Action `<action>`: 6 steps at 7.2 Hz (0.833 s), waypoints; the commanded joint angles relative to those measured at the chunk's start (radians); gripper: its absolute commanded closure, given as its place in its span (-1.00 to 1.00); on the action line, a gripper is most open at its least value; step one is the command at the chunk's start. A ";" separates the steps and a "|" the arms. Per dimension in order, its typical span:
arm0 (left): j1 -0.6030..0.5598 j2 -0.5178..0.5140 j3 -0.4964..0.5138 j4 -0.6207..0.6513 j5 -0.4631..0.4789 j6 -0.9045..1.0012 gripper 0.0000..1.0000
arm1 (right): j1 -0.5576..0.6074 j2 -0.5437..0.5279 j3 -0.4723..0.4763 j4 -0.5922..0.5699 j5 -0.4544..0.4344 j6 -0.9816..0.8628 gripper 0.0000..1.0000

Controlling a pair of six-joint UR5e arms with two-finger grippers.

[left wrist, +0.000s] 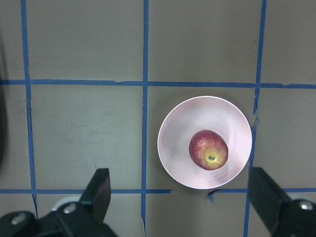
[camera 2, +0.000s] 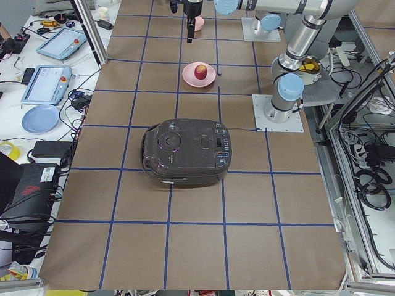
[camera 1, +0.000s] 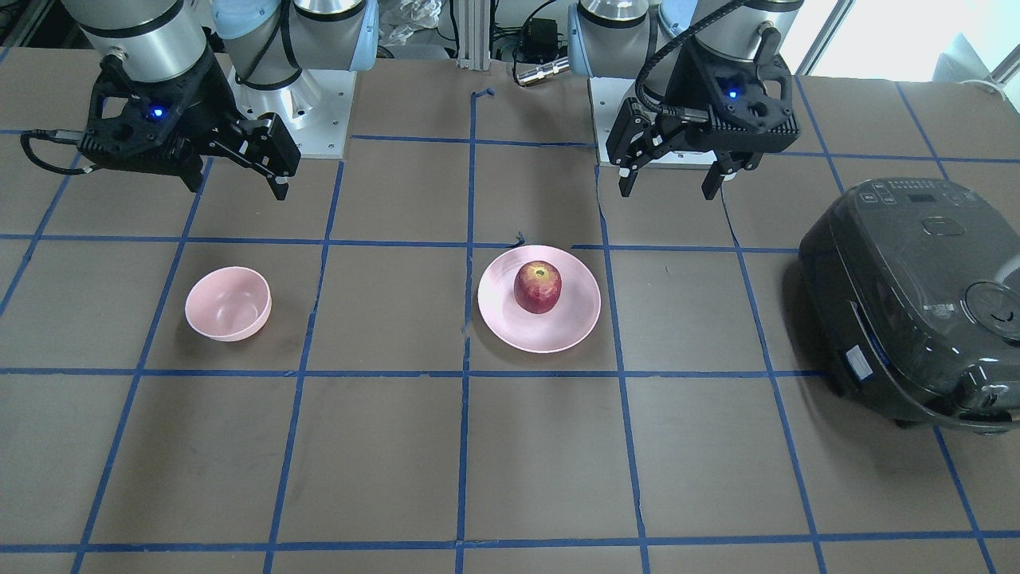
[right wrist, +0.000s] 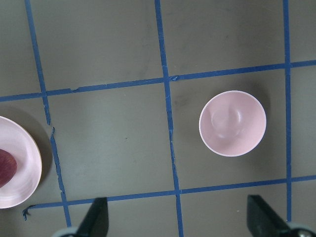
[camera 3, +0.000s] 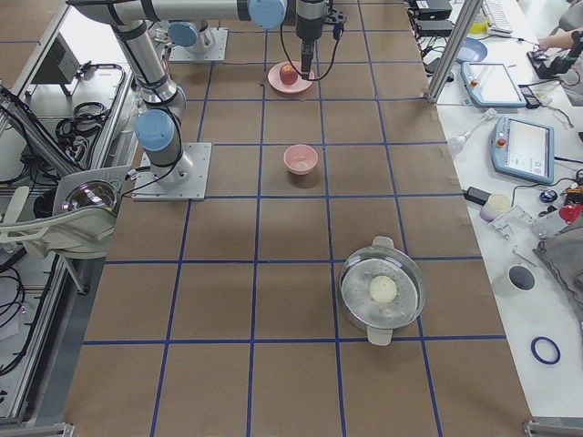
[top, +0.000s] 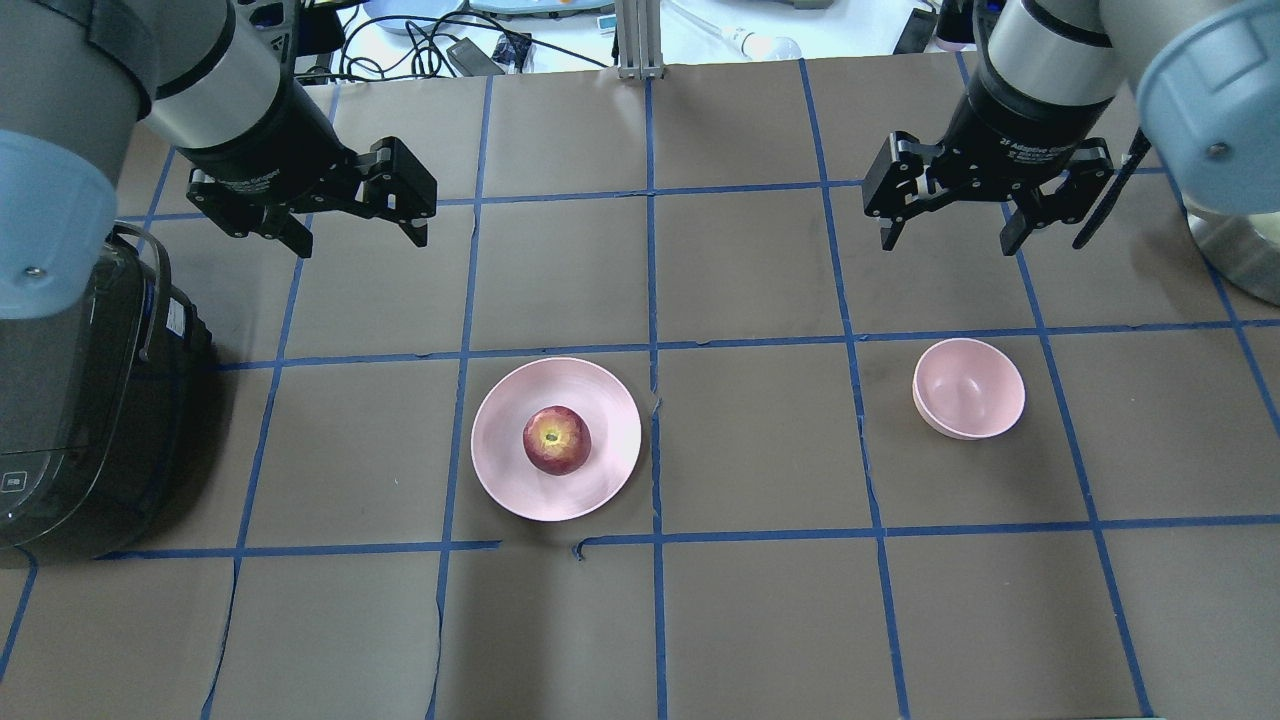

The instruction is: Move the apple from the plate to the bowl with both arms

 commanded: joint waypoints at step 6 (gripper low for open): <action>0.002 0.000 0.000 -0.002 0.002 0.000 -1.00 | 0.001 -0.024 0.020 0.004 -0.007 0.000 -1.00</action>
